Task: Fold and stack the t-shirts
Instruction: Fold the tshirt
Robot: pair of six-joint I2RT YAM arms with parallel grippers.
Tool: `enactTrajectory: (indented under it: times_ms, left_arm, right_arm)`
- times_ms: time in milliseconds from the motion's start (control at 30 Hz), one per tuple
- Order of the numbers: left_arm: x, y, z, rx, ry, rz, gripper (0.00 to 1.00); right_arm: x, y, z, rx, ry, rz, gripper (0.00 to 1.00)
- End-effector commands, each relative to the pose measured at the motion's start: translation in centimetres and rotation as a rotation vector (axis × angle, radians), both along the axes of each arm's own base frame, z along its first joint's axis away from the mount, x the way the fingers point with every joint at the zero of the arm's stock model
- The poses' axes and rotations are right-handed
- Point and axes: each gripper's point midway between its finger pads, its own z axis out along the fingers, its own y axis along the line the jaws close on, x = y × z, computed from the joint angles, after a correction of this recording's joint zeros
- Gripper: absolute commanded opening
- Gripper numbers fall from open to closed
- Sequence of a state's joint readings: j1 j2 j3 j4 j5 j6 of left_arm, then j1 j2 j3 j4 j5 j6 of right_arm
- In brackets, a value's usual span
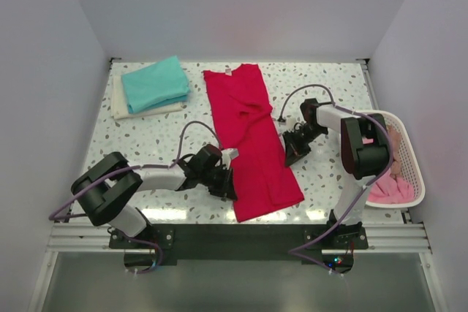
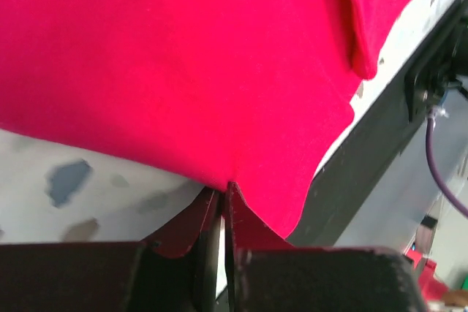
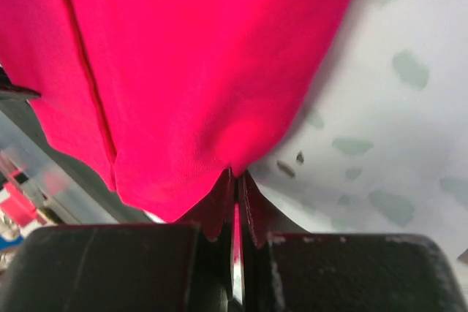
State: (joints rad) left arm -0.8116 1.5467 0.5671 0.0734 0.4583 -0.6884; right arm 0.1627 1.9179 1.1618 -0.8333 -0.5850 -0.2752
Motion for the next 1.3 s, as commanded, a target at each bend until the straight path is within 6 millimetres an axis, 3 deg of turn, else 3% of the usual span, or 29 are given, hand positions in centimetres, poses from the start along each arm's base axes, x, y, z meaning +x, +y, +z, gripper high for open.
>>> enactTrajectory:
  times_ms: [0, 133, 167, 200, 233, 267, 333, 433, 467, 533, 633, 667, 700, 733, 767, 800, 833, 867, 900, 933, 967, 1000, 1033, 1067, 1100, 1133, 1200, 1233, 1267]
  left_arm:
    - [-2.6, -0.4, 1.0, -0.045, 0.026, -0.057, 0.09]
    - [-3.8, -0.6, 2.3, -0.071, 0.032, -0.087, 0.17]
    - [-3.9, -0.6, 2.6, -0.077, 0.031, -0.092, 0.24]
    - [-3.9, -0.4, 2.9, -0.069, 0.027, -0.093, 0.40]
    - [-3.7, -0.4, 3.2, -0.070, 0.009, -0.094, 0.46]
    - [-3.6, -0.3, 3.5, -0.052, 0.004, -0.091, 0.50]
    - [-3.1, 0.3, 4.4, -0.025, -0.040, -0.091, 0.57]
    - [0.5, 1.5, 6.7, 0.006, -0.155, -0.017, 0.64]
    - [2.9, 2.6, 7.6, 0.005, -0.179, 0.053, 0.66]
    - [5.7, 4.0, 8.7, -0.005, -0.250, 0.096, 0.67]
    - [11.6, 6.5, 9.6, 0.003, -0.318, 0.190, 0.69]
    - [13.8, 6.5, 11.1, -0.018, -0.352, 0.207, 0.69]
    - [16.0, 7.8, 9.9, 0.018, -0.335, 0.244, 0.69]
    - [17.5, 8.1, 9.9, 0.021, -0.342, 0.259, 0.69]
    - [20.0, 8.0, 11.4, 0.003, -0.381, 0.281, 0.68]
    - [21.8, 8.7, 9.4, 0.034, -0.338, 0.311, 0.65]
    - [23.3, 8.8, 9.1, 0.049, -0.337, 0.325, 0.64]
    - [25.9, 8.6, 10.7, 0.046, -0.380, 0.344, 0.63]
    - [27.4, 9.0, 8.1, 0.088, -0.330, 0.361, 0.60]
    - [28.7, 9.0, 7.9, 0.096, -0.329, 0.373, 0.57]
    - [30.9, 8.3, 9.3, 0.068, -0.364, 0.375, 0.52]
    - [31.8, 8.2, 7.1, 0.084, -0.317, 0.385, 0.49]
    - [32.7, 8.0, 6.7, 0.084, -0.313, 0.389, 0.46]
    - [34.5, 7.8, 7.7, 0.081, -0.340, 0.399, 0.43]
    - [35.0, 7.6, 6.0, 0.097, -0.307, 0.402, 0.42]
    - [36.3, 7.4, 6.7, 0.092, -0.329, 0.410, 0.40]
    - [36.9, 7.2, 5.0, 0.100, -0.305, 0.410, 0.40]
    - [37.6, 7.0, 5.1, 0.094, -0.313, 0.410, 0.39]
    - [37.6, 6.9, 3.6, 0.107, -0.285, 0.406, 0.39]
  right_arm:
    - [-1.7, -1.2, 1.5, -0.043, 0.049, 0.087, 0.00]
    - [-3.6, -2.2, 3.0, -0.068, 0.068, 0.154, 0.00]
    - [-4.5, -2.5, 3.3, -0.067, 0.096, 0.183, 0.00]
    - [-4.9, -2.7, 3.6, -0.066, 0.098, 0.198, 0.02]
    - [-5.4, -2.7, 3.9, -0.061, 0.103, 0.210, 0.09]
    - [-5.5, -2.8, 4.0, -0.063, 0.099, 0.220, 0.26]
    - [-4.7, -3.1, 4.8, -0.078, 0.033, 0.221, 0.36]
    - [-1.2, -3.0, 6.2, -0.099, -0.125, 0.202, 0.45]
    - [0.2, -2.7, 6.5, -0.097, -0.180, 0.193, 0.46]
    - [2.9, -2.0, 7.4, -0.074, -0.259, 0.171, 0.47]
    - [6.3, 0.4, 9.0, 0.042, -0.356, 0.160, 0.48]
    - [7.3, 1.1, 9.0, 0.076, -0.378, 0.157, 0.48]
    - [7.8, 2.1, 9.8, 0.141, -0.399, 0.164, 0.48]
    - [8.6, 2.6, 10.4, 0.168, -0.431, 0.167, 0.48]
    - [10.1, 3.0, 10.8, 0.180, -0.483, 0.153, 0.48]
    - [10.8, 3.1, 11.0, 0.185, -0.508, 0.144, 0.48]
    - [11.6, 3.2, 11.2, 0.181, -0.540, 0.138, 0.48]
    - [13.0, 3.3, 11.4, 0.174, -0.583, 0.107, 0.48]
    - [13.8, 3.2, 11.3, 0.162, -0.600, 0.086, 0.47]
    - [14.7, 3.1, 11.2, 0.145, -0.618, 0.069, 0.47]
    - [15.6, 3.3, 11.3, 0.146, -0.629, 0.046, 0.46]
    - [16.2, 3.4, 10.4, 0.142, -0.611, 0.028, 0.46]
    - [17.0, 3.5, 10.6, 0.145, -0.618, 0.009, 0.44]
    - [17.7, 3.7, 10.3, 0.147, -0.610, -0.023, 0.37]
    - [18.3, 3.7, 9.4, 0.137, -0.588, -0.052, 0.33]
    - [19.0, 3.7, 9.1, 0.131, -0.587, -0.077, 0.31]
    - [19.9, 4.0, 8.4, 0.138, -0.569, -0.097, 0.28]
    - [20.1, 4.0, 8.3, 0.144, -0.560, -0.104, 0.27]
    - [20.1, 4.2, 8.1, 0.146, -0.553, -0.104, 0.27]
